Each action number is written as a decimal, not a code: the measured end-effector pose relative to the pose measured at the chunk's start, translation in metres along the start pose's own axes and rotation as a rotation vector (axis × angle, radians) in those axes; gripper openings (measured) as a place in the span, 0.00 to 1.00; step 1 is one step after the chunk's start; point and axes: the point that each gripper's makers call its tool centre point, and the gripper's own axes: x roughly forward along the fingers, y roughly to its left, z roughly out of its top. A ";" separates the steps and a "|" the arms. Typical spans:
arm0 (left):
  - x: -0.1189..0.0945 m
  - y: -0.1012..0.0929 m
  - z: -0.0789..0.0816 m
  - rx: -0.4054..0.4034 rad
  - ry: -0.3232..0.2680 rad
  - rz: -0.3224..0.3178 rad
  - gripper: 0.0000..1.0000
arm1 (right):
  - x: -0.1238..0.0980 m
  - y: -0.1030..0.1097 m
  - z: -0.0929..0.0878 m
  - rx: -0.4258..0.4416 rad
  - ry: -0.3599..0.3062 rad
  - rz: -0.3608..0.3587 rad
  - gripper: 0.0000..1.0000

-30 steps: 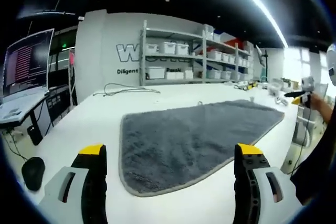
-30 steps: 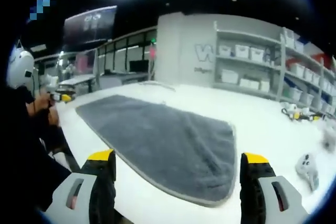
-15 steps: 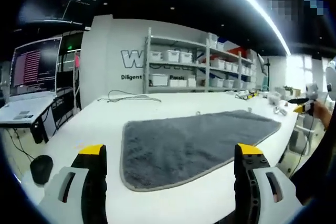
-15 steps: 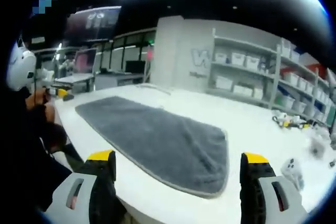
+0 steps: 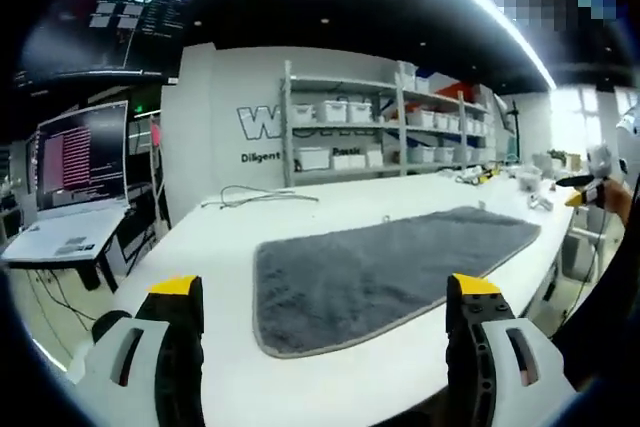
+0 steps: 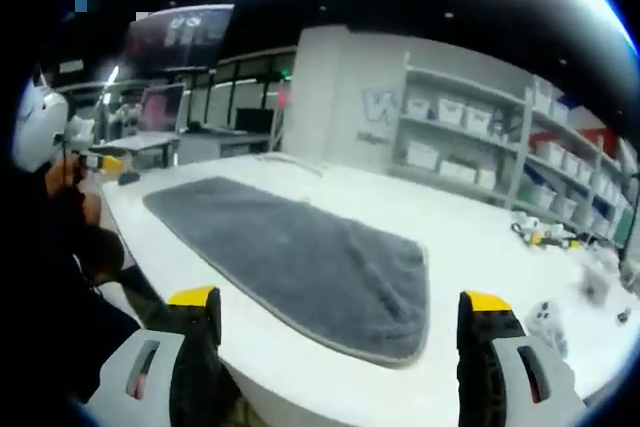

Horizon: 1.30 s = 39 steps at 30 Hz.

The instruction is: Open the folded towel by lifting each exposed corner and separating the folded layers until the towel lies flat within the target outline without major curled edges

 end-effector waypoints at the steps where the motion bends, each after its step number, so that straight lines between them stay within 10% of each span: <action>1: -0.001 0.000 -0.001 0.010 0.004 0.002 1.00 | -0.001 -0.002 0.000 0.009 0.003 -0.003 1.00; 39: 0.009 -0.013 -0.014 0.017 0.035 -0.044 1.00 | 0.011 0.009 -0.003 0.017 -0.022 -0.006 1.00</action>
